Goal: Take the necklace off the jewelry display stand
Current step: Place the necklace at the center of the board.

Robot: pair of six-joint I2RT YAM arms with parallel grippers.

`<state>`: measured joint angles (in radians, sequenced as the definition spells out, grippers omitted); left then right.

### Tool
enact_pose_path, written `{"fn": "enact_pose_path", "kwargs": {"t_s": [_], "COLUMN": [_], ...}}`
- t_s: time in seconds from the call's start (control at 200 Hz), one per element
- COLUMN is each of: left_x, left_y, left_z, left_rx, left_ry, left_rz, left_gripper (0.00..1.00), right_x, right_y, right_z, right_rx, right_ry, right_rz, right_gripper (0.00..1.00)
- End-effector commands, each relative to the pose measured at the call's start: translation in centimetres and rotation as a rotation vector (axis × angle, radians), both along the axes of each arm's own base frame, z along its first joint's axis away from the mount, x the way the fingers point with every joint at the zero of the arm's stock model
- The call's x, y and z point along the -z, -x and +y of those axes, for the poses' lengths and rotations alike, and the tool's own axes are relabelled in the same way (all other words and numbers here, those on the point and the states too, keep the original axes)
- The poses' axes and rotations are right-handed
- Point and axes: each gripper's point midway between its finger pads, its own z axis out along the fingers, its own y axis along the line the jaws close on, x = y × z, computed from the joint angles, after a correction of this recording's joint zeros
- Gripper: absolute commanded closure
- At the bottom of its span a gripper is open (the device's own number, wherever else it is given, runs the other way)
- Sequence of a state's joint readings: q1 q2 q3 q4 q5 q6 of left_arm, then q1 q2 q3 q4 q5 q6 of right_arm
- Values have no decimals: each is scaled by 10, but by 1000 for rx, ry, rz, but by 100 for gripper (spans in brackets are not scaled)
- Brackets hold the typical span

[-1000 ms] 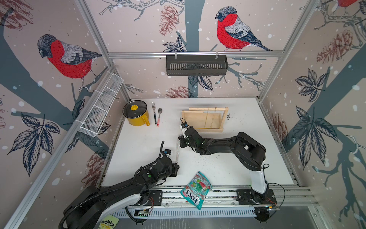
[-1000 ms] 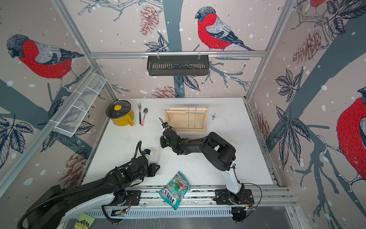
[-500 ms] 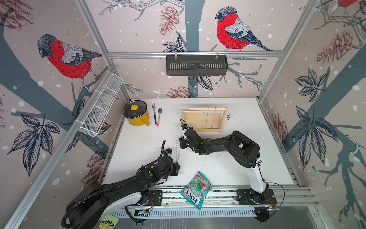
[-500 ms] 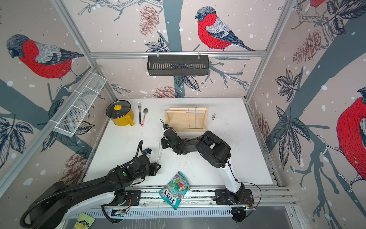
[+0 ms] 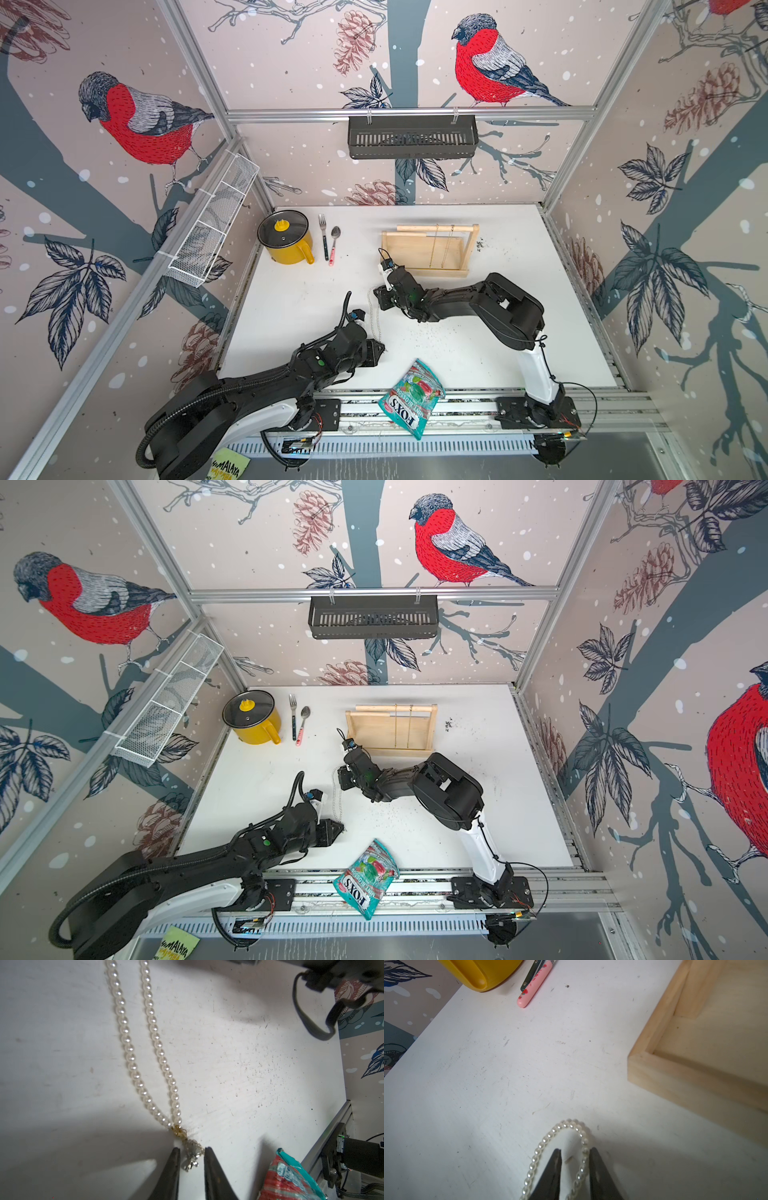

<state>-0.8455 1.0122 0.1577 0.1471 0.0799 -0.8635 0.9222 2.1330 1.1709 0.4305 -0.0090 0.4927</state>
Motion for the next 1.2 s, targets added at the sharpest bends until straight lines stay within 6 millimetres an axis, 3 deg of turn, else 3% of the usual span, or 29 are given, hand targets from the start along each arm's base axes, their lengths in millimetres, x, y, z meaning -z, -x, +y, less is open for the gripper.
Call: {"fn": "enact_pose_path", "kwargs": {"t_s": [0.0, 0.305, 0.605, 0.85, 0.955, 1.091, 1.196], "left_x": [32, 22, -5, -30, -42, -65, -88], "left_y": [24, 22, 19, 16, 12, 1, -10], "left_z": [32, 33, 41, 35, 33, 31, 30], "left_rx": [-19, -36, -66, -67, -72, -65, -67], "left_ry": [-156, -151, -142, -47, -18, 20, 24], "left_rz": [125, 109, 66, 5, -44, -154, -256], "left_gripper": [68, 50, 48, 55, 63, 62, 54], "right_x": [-1, -11, -44, -98, -126, -161, -190], "right_y": [1, 1, 8, 24, 30, 37, 41], "right_z": [1, -1, 1, 2, -3, -13, -28], "right_rx": [-19, -21, -34, -43, -32, -17, 14], "right_ry": [9, 17, -7, -15, -33, -53, -74], "right_rz": [-4, -16, -48, -130, -171, -224, -272], "right_gripper": [68, 53, 43, 24, 18, 13, 7]}}
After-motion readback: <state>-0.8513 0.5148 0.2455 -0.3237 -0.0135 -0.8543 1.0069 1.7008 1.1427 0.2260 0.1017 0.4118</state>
